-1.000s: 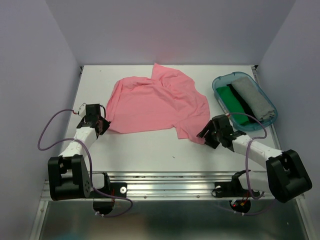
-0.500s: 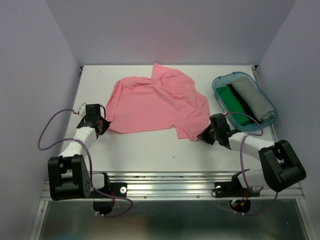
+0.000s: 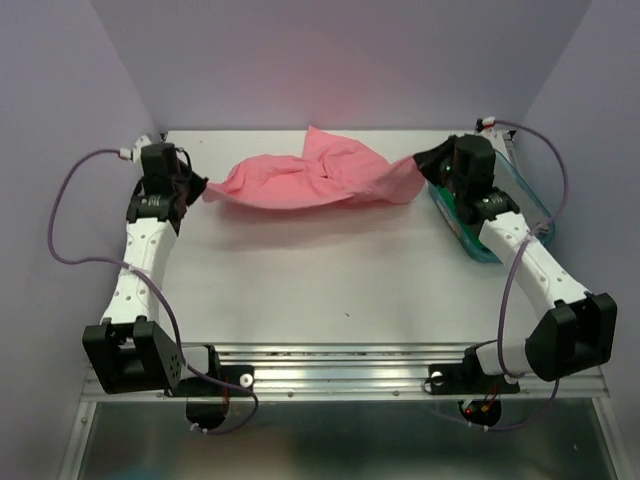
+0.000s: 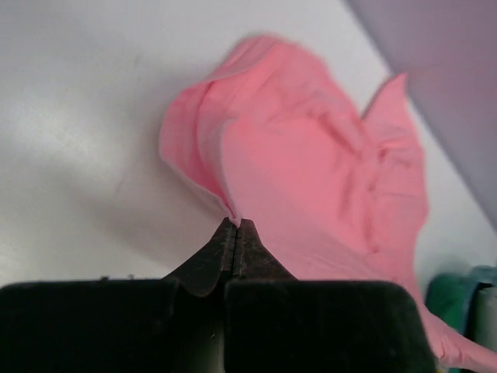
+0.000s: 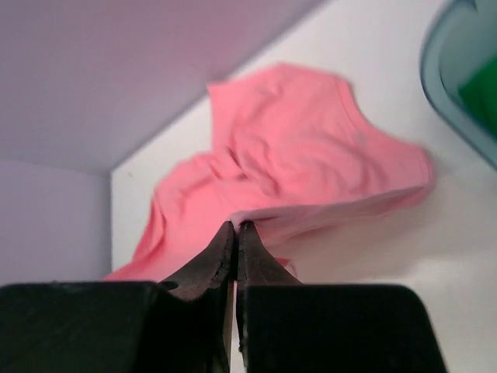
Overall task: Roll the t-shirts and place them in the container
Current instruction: Flatten out the T-shirt at the center of the board.
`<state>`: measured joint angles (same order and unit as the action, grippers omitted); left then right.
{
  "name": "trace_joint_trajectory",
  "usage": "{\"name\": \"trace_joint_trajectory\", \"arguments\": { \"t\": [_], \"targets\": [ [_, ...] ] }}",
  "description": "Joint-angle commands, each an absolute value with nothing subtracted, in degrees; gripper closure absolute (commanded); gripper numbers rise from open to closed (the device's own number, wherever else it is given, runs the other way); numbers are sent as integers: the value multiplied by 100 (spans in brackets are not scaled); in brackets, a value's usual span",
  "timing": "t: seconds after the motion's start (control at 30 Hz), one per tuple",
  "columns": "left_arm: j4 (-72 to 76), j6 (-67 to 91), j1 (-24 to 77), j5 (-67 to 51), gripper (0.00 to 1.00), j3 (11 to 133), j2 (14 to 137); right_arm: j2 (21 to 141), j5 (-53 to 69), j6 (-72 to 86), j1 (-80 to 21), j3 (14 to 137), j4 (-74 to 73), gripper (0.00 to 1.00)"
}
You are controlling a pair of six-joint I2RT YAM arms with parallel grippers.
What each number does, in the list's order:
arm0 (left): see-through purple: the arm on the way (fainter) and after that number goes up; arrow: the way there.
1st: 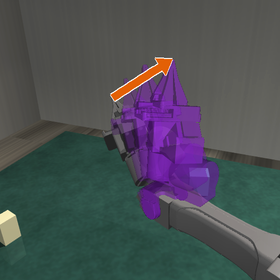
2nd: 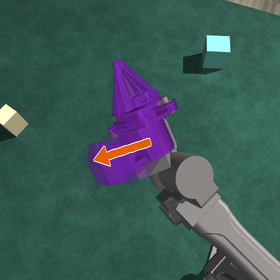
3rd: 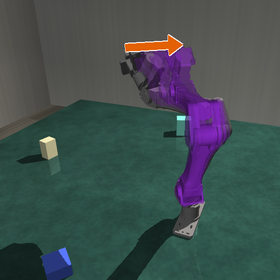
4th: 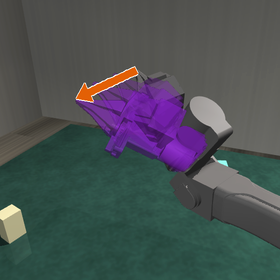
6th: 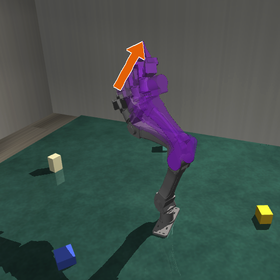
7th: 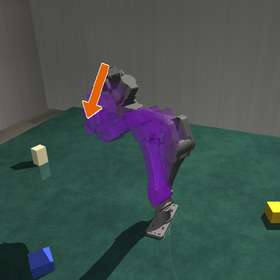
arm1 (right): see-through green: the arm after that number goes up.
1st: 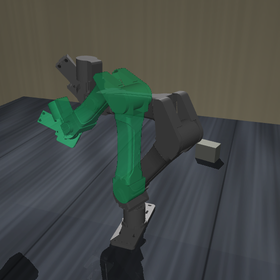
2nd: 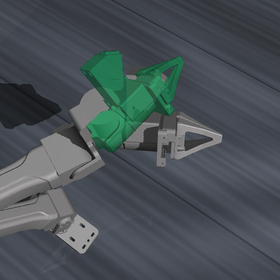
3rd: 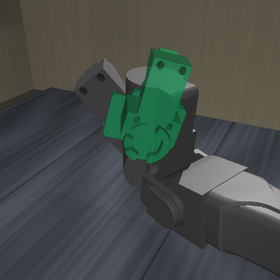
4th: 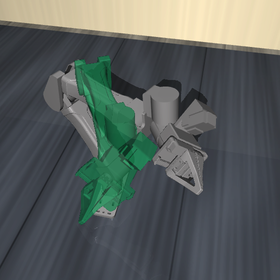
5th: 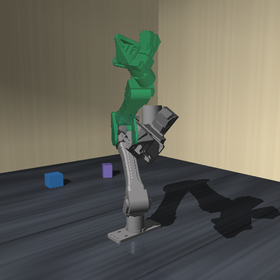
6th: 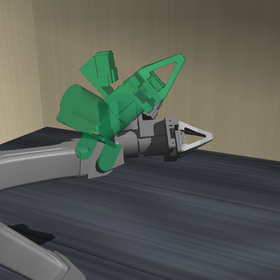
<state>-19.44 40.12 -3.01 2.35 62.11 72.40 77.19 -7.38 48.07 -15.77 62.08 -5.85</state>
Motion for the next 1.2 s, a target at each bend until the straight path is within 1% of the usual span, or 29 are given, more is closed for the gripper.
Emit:
{"name": "trace_joint_trajectory", "arguments": {
  "t": [0.0, 0.03, 0.13, 0.17, 0.2, 0.27, 0.53, 0.73, 0.83, 1.0, 1.17],
  "targets": [
    [-2056, 3648, -343, 27, 100, 7925, 7207, 7462, -1256, 3851, -1477, 7591, -316, 99],
    [-2109, 3604, -343, 26, 100, 8519, 7224, 7358, -1318, 3649, -1477, 8029, -308, 99],
    [-2224, 3384, -369, -219, 100, 9226, 7190, 7190, -1415, 3385, -1477, 8550, -299, 99],
    [-2024, 3253, -369, -315, 100, 9429, 7050, 7094, -1372, 3279, -1477, 8804, -299, 99],
    [-1813, 3182, -369, -577, 100, 9413, 6944, 7049, -1354, 3217, -1477, 8911, -299, 99],
    [-1382, 3112, -360, -746, 100, 9291, 6629, 6970, -1257, 3077, -1477, 9096, -281, 99],
    [-1520, 2673, -369, -1195, 100, 9738, 6118, 6593, -598, 2830, -1477, 9825, -158, 99],
    [-1951, 2426, -369, -1072, 100, 10449, 5722, 6250, -220, 2742, -1477, 10283, -158, 99],
    [-2266, 2329, -369, -854, 100, 10861, 5363, 5864, -71, 2733, -1477, 10650, -158, 99],
    [-2425, 2250, -360, -633, 100, 11100, 5168, 5652, 149, 2839, -1477, 10749, -281, 99],
    [-2452, 2188, -360, -387, 100, 11329, 5264, 5415, 150, 2883, -1477, 10618, -561, 99]
  ]
}}
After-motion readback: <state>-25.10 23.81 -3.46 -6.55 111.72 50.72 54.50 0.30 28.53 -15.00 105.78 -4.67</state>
